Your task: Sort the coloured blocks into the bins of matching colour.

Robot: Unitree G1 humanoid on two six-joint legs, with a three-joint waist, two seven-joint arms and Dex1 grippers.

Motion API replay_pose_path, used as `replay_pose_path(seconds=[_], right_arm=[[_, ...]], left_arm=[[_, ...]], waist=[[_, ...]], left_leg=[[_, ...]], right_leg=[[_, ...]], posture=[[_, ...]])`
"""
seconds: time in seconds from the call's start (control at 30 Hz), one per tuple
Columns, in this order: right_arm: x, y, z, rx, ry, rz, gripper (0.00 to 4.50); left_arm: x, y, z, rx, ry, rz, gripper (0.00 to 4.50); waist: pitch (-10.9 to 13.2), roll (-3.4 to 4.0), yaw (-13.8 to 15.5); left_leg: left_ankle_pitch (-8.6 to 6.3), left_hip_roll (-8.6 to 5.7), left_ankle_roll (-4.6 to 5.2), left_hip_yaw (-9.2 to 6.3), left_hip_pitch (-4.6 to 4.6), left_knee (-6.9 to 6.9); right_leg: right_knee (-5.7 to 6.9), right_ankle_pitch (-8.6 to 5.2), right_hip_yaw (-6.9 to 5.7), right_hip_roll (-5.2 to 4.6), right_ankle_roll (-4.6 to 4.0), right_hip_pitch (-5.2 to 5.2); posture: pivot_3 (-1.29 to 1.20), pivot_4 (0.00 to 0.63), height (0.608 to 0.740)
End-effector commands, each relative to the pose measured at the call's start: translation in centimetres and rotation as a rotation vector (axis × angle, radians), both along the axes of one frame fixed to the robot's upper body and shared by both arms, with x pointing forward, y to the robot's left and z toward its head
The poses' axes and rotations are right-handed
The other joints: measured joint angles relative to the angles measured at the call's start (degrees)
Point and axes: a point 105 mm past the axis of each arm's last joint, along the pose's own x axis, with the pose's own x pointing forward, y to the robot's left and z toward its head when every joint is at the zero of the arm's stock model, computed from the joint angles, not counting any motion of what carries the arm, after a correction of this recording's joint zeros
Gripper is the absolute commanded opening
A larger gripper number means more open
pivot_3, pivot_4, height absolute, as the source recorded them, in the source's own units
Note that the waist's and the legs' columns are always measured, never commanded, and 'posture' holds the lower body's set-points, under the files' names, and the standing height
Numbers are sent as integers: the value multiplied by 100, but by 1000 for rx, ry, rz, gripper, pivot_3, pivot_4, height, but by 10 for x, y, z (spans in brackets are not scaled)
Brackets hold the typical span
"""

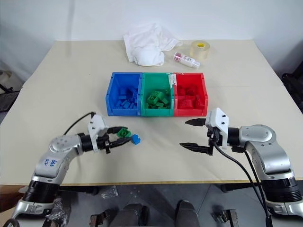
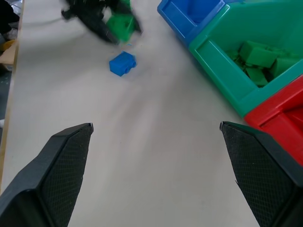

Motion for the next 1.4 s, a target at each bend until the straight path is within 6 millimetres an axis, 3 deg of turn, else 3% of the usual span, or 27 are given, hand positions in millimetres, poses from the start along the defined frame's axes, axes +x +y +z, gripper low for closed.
replay_pose_path(seconds=[0.03, 0.2, 0.33, 0.37, 0.53, 0.73, 0.87, 1.1, 1.13, 1.27, 1.4], right_arm=[[-1, 1, 13, 33, -60, -8, 4500], [-5, 0, 15, 52, -76, -35, 4500], [-8, -1, 16, 69, -90, -64, 4500], [-9, -1, 16, 72, -92, -74, 4500], [-15, -3, 15, 78, -97, -110, 4500], [-18, -5, 14, 79, -92, -130, 4500], [-16, -4, 14, 76, -86, -117, 4500], [-5, -3, 15, 62, -75, -55, 4500], [-5, -3, 15, 60, -74, -50, 4500], [1, 2, 13, 53, -56, -4, 4500], [5, 2, 13, 41, -51, 20, 4500]], left_arm=[[12, -13, 30, -53, -85, -19, 2037], [46, -46, 58, -131, -129, -32, 2037], [78, -70, 69, -138, -165, -4, 2037], [87, -74, 69, -133, -163, 17, 2770], [100, -95, 75, -163, -152, -11, 4294], [98, -95, 79, -162, -194, -60, 4443], [84, -69, 79, -137, -215, -115, 4443], [15, 13, 56, -18, -199, -176, 4443], [8, 19, 54, -8, -187, -169, 4443], [-28, 79, 30, 83, -112, -38, 4443], [-60, 109, 11, 135, -19, 13, 4443]], waist=[[0, 0, 27], [6, -10, 68], [13, -22, 59], [15, -25, 56], [18, -30, 31], [20, -33, 36], [20, -33, 10], [19, -31, -127], [19, -31, -120], [19, -31, -111], [22, -26, -75]], left_leg=[[0, 0, 0, 1, 0, 0], [2, -9, 3, 0, -2, 1], [3, -25, 5, 2, -6, 4], [3, -29, 5, 4, -6, 3], [3, -28, 5, 15, -6, -5], [3, -26, 5, 17, -7, -2], [4, -25, 6, 17, -7, -1], [3, 4, 5, 6, -2, -8], [3, 3, 5, 3, -2, -8], [3, 1, 5, -6, -2, -3], [2, 3, 4, -9, -2, -7]], right_leg=[[0, 0, -1, 0, 0, 0], [1, 2, -4, 1, 3, 1], [0, 4, -7, 2, 8, 1], [0, 4, -8, 2, 8, 0], [-1, 4, -11, 4, 9, -6], [1, 4, -12, 5, 9, -7], [1, 5, -11, 5, 9, -8], [4, 4, -7, 3, 8, -12], [3, 4, -5, 2, 8, -11], [-3, 4, -1, -1, 8, -2], [-3, 3, -1, -1, 6, -3]], posture=[[0, 150, 740], [0, 150, 740], [0, 150, 740], [0, 150, 740], [0, 150, 740], [0, 150, 740], [0, 150, 740], [0, 150, 740], [0, 150, 740], [0, 150, 740], [0, 150, 740]])
